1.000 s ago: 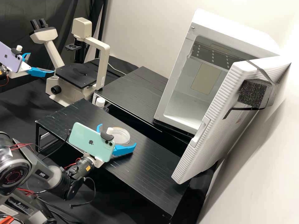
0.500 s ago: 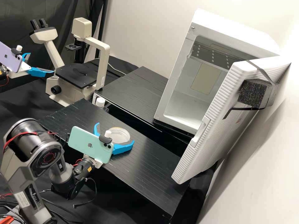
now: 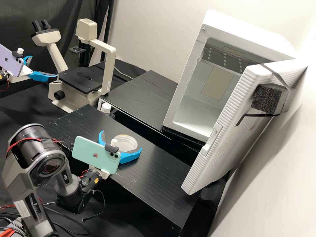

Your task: Return the petri dish to the incubator.

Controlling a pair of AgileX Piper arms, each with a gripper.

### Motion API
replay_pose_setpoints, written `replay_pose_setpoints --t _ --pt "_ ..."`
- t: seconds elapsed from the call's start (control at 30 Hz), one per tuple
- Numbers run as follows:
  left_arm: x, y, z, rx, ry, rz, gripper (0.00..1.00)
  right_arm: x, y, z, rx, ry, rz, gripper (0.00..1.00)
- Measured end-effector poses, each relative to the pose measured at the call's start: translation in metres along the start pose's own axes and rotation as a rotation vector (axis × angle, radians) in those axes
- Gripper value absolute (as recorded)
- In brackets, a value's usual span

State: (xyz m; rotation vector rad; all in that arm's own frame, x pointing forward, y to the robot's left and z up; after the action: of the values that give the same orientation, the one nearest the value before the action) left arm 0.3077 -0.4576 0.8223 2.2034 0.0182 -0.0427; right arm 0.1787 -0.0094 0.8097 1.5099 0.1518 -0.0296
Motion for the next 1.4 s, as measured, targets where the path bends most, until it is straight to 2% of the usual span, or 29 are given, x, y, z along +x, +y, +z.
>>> replay_pose_setpoints --t 0.2,0.27,0.47,0.77,0.97,1.0,1.4 --pt "0.0 0.0 0.0 0.0 0.0 0.0 1.0 -0.008 0.012 0.002 0.005 -0.023 0.048 1.0" --pt "0.0 0.0 0.0 0.0 0.0 0.0 1.0 -0.009 0.012 0.002 0.013 -0.03 0.043 1.0" --pt "0.0 0.0 0.0 0.0 0.0 0.0 1.0 -0.008 0.009 -0.004 0.003 -0.007 0.015 1.0" --pt "0.0 0.0 0.0 0.0 0.0 0.0 1.0 -0.004 0.004 -0.01 0.033 -0.007 0.015 1.0" --pt "0.0 0.0 0.0 0.0 0.0 0.0 1.0 -0.002 0.002 -0.011 0.008 -0.012 0.018 1.0" --pt "0.0 0.0 0.0 0.0 0.0 0.0 1.0 -0.002 0.002 -0.01 0.009 -0.016 0.017 0.0" --pt "0.0 0.0 0.0 0.0 0.0 0.0 1.0 0.001 0.0 -0.007 0.016 -0.008 0.013 0.0"
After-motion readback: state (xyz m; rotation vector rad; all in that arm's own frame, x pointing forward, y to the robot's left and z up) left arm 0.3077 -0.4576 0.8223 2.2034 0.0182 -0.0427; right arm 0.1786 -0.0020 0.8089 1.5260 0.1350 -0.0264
